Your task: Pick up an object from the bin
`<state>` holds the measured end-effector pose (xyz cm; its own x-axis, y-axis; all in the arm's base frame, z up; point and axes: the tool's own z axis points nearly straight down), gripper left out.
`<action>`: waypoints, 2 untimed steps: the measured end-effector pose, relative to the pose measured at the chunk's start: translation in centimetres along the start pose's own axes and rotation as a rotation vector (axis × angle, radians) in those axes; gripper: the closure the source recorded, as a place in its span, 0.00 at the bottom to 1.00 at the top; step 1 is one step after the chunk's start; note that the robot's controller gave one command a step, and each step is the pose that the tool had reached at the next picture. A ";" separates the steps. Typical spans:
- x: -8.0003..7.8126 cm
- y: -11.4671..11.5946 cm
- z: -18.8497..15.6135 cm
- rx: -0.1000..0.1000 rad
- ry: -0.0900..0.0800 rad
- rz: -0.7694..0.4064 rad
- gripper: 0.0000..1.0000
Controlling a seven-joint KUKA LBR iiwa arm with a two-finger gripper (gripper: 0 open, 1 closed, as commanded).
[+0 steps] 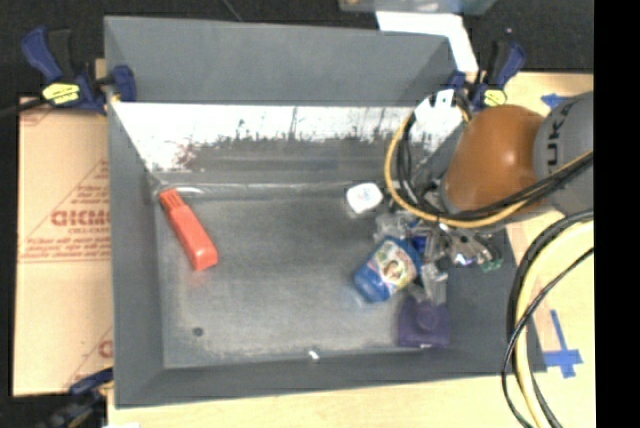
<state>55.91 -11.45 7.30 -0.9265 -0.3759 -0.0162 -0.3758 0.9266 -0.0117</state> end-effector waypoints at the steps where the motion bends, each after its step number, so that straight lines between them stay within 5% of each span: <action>1: -0.9 0.5 0.1 0.003 -0.002 -0.009 1.00; 2: -0.9 0.5 0.0 0.003 -0.002 -0.009 1.00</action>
Offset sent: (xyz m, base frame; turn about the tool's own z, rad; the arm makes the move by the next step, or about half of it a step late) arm 0.0000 0.0000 0.0000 0.0000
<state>56.54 -10.64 7.26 -0.9231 -0.3842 -0.0181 -0.3840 0.9232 -0.0149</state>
